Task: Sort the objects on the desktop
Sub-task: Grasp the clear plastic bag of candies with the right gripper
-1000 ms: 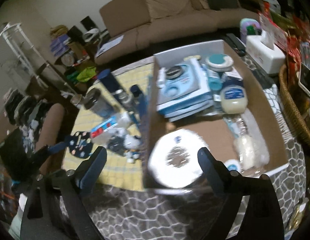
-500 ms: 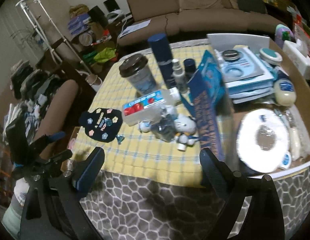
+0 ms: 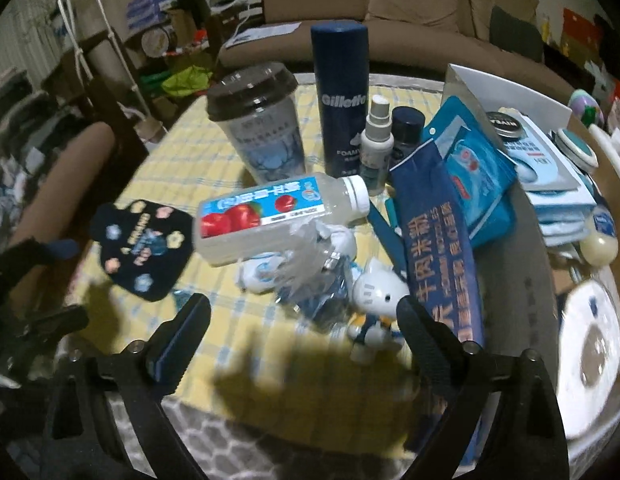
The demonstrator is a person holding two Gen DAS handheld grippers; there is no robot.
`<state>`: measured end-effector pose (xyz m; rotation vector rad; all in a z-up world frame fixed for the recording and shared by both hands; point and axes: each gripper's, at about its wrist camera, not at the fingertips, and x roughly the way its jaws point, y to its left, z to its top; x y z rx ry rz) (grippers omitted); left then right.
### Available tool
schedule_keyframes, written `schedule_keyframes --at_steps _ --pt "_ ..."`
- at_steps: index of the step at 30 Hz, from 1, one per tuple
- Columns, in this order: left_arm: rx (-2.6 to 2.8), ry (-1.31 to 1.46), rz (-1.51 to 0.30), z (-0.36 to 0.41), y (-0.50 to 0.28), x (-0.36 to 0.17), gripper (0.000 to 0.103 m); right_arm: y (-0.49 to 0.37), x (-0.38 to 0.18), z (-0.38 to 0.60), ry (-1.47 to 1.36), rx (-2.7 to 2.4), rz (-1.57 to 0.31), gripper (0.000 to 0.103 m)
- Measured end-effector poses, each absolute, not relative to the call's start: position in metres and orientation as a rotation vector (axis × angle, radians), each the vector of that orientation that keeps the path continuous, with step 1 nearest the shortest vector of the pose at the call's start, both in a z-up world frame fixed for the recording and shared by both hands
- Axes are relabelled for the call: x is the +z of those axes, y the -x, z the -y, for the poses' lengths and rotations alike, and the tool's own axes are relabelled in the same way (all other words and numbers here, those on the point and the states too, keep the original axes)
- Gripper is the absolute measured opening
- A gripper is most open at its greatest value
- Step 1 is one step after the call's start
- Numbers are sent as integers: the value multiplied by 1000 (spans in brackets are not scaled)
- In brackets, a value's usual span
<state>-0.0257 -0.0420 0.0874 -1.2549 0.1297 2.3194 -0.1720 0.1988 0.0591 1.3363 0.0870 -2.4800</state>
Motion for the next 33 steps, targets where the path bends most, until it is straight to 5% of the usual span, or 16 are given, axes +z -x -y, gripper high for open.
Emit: schedule_keyframes --at_steps 4,16,22,24,28,30,33 --pt "2269 1284 -160 29 30 75 103 186 41 -194 -1374 -2471 -176 68" --pt "2211 1319 -289 -6 39 42 100 187 27 -174 -1387 -2396 -352 56" --pt "2247 1315 -301 -8 47 33 73 191 34 -187 -1404 -2399 -209 51" --pt "2249 1319 -289 -8 50 28 57 190 42 -193 -1387 -2398 -145 51" --pt "2268 1284 -308 -10 49 25 53 183 67 -202 -1305 -2419 -70 51" --pt "2247 1285 -284 -11 51 22 29 180 77 -206 -1271 -2422 -44 51" --pt "2198 1293 -221 -11 52 17 20 179 88 -213 -1253 -2417 3 51"
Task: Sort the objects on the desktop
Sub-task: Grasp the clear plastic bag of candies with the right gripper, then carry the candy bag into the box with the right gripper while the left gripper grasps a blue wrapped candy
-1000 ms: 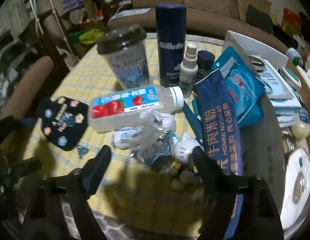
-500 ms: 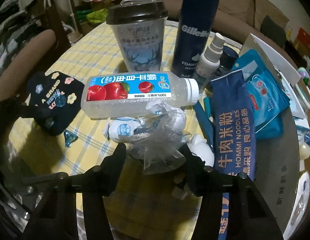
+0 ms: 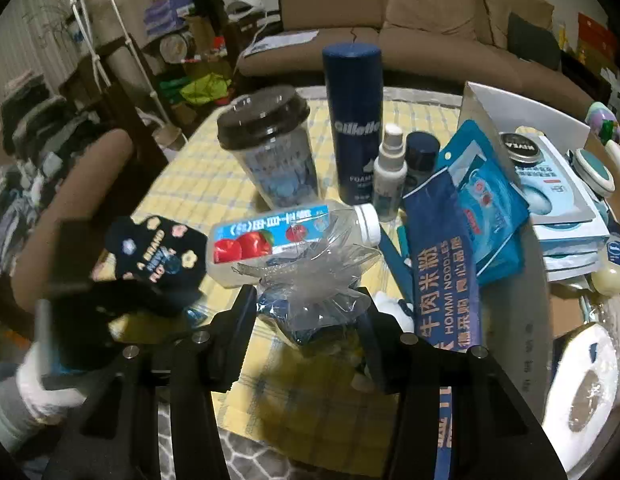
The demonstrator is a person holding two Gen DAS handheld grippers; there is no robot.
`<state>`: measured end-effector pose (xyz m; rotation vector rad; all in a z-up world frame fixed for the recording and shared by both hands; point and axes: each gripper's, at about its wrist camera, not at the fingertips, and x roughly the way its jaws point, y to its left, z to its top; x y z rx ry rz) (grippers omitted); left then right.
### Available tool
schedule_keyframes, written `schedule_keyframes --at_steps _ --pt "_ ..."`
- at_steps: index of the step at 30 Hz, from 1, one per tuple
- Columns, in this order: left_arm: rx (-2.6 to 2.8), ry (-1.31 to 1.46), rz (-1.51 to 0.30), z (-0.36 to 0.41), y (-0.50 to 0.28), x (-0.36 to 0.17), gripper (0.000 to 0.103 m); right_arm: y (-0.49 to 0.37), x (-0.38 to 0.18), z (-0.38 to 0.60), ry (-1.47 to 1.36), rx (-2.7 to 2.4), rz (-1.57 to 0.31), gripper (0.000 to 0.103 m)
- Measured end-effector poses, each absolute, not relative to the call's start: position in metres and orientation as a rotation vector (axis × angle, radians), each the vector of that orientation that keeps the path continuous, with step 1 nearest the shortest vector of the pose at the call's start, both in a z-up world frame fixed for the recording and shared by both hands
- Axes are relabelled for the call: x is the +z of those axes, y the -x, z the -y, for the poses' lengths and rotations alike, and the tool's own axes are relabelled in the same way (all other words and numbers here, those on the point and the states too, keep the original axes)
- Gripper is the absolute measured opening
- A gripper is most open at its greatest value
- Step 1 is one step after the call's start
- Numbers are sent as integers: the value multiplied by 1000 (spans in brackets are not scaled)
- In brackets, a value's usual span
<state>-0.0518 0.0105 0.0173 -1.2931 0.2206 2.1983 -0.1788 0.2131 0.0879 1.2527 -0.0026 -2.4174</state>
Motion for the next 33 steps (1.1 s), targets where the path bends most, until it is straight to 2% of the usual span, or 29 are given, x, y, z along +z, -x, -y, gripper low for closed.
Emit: schedule_keyframes --at_steps 2,10,17,21,29,33 --pt "2155 1305 -163 -10 54 19 20 178 93 -218 -1240 -2420 31 51" --pt "2145 1284 -159 -16 45 27 20 171 123 -256 -1164 -2488 102 51" --pt "2163 1120 -197 -40 21 83 20 161 163 -336 -1071 -2675 175 51" --pt "2137 1101 -150 -64 20 104 20 155 166 -390 -1113 -2761 266 51" --pt "1991 1016 -100 -167 25 162 20 136 153 -472 -1212 -2844 404 51" --pt "1911 1013 -46 -232 38 177 20 136 130 -490 -1317 -2835 396 51"
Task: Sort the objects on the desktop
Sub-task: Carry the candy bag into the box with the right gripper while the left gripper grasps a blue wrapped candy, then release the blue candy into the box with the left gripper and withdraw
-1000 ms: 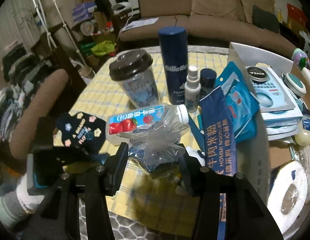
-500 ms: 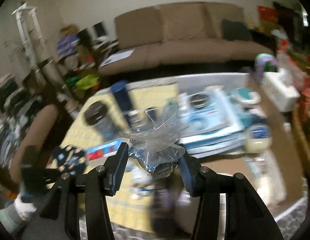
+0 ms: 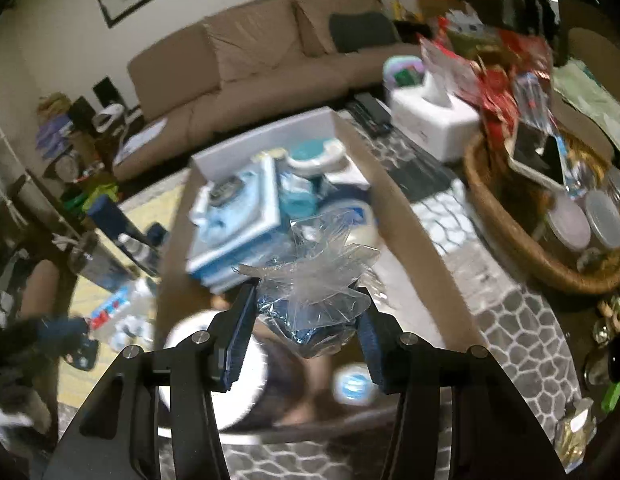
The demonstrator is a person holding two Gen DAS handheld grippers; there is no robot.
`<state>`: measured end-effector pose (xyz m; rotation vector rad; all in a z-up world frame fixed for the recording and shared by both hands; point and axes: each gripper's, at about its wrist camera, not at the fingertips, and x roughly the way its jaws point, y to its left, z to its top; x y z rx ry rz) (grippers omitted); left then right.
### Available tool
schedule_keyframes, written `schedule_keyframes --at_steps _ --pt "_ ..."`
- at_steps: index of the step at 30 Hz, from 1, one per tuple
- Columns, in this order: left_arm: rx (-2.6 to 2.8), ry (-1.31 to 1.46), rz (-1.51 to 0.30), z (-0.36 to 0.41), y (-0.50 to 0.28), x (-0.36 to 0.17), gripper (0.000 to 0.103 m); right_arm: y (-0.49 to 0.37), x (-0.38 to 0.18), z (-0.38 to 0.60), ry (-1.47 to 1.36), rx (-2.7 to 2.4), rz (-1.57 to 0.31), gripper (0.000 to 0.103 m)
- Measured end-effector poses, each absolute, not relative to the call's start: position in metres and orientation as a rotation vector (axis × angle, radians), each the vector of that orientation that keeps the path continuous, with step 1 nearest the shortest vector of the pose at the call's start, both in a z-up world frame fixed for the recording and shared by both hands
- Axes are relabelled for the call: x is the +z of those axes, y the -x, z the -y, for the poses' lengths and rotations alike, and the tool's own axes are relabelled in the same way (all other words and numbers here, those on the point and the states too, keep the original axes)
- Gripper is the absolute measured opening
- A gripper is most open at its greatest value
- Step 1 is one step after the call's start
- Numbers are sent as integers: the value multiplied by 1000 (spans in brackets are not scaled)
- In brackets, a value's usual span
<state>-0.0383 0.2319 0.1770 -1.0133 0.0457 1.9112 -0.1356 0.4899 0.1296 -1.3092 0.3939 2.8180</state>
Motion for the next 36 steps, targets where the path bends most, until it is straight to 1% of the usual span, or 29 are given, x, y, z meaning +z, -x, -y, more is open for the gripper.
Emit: schedule_keyframes --at_steps 3,5,7,11,15,18,20,23,24,26,31,33,34,35,36 --pt "1866 1042 -9 -274 53 176 20 142 109 -489 1402 2790 -374 51" --pt "1847 1067 -5 -300 64 172 20 146 98 -482 1474 2773 -313 51" --pt "1838 1094 -10 -320 73 166 20 149 88 -474 1532 2765 -226 51" --pt "1831 1164 -46 -353 92 145 20 150 78 -471 1584 2756 -171 52" --pt "1843 1244 -96 -378 108 119 20 148 86 -492 1545 2788 -310 52" --pt "1839 1288 -133 -389 113 102 20 144 99 -518 1436 2788 -423 57" --pt "1828 1332 -164 -394 112 92 20 139 106 -535 1361 2779 -495 58" --pt "1828 1351 -247 -403 107 87 21 136 108 -551 1309 2751 -555 59" --pt "1824 1369 -275 -405 106 85 26 135 108 -553 1302 2746 -561 59" --pt "1834 1376 -295 -406 104 84 30 137 108 -555 1302 2747 -572 59" --pt "1851 1358 -223 -391 100 94 34 137 111 -551 1299 2765 -557 59" --pt "1856 1325 -203 -379 94 107 44 138 114 -549 1288 2783 -557 59" --pt "1860 1310 -200 -374 91 112 46 137 115 -547 1283 2793 -556 59" --pt "1869 1281 -196 -362 84 121 51 136 117 -544 1275 2808 -551 59" --pt "1874 1262 -191 -355 80 127 61 137 118 -541 1273 2818 -544 59"
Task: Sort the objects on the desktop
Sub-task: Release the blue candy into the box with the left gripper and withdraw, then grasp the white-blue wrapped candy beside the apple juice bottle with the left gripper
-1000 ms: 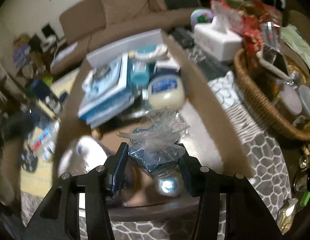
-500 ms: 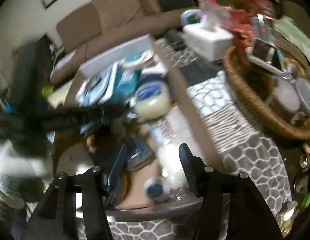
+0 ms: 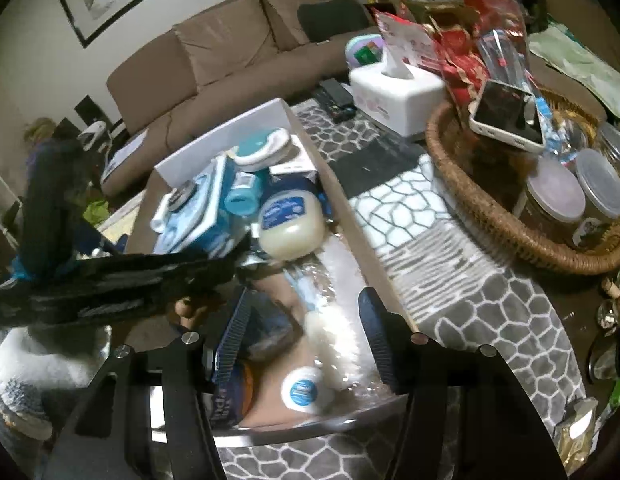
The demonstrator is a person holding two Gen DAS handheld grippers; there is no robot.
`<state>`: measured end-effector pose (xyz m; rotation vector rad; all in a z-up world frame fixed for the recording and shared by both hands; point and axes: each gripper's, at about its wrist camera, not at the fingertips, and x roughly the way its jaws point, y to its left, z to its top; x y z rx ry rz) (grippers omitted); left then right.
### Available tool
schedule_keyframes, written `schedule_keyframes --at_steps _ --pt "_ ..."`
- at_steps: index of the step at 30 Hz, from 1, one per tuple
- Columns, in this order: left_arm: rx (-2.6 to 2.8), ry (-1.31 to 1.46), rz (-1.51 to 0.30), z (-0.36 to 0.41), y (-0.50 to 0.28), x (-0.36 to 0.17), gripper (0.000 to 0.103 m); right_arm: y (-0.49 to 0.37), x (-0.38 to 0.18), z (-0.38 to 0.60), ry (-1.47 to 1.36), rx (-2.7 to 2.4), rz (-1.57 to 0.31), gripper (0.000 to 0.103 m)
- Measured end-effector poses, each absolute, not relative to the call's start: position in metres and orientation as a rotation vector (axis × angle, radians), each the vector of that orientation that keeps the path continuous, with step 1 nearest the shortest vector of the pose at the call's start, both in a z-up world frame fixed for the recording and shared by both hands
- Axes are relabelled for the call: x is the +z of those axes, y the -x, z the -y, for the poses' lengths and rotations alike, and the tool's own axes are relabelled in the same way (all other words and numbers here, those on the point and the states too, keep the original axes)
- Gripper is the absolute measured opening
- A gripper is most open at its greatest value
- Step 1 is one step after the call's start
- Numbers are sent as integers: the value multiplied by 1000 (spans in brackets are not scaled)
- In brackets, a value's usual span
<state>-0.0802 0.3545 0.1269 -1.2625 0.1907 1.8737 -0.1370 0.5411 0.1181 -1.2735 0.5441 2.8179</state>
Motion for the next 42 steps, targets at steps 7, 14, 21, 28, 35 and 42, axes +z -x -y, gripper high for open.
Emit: schedule_keyframes --at_steps 7,14,21,28,35,42 --pt "1962 1184 -82 -255 59 168 102 144 127 -499 1291 2900 -450 67" --pt "2142 1214 -98 -124 43 167 103 146 147 -429 1291 3033 -327 74" --pt "2226 1300 -31 -22 28 127 103 151 151 -338 1357 3149 -153 74" --pt "2234 1312 -54 13 20 95 103 161 130 -265 1481 3178 -20 74" --pt "2206 1273 -77 13 27 79 103 178 97 -215 1607 3141 118 74" --pt "2159 1252 -98 -26 47 59 94 213 65 -202 1678 3055 287 68"
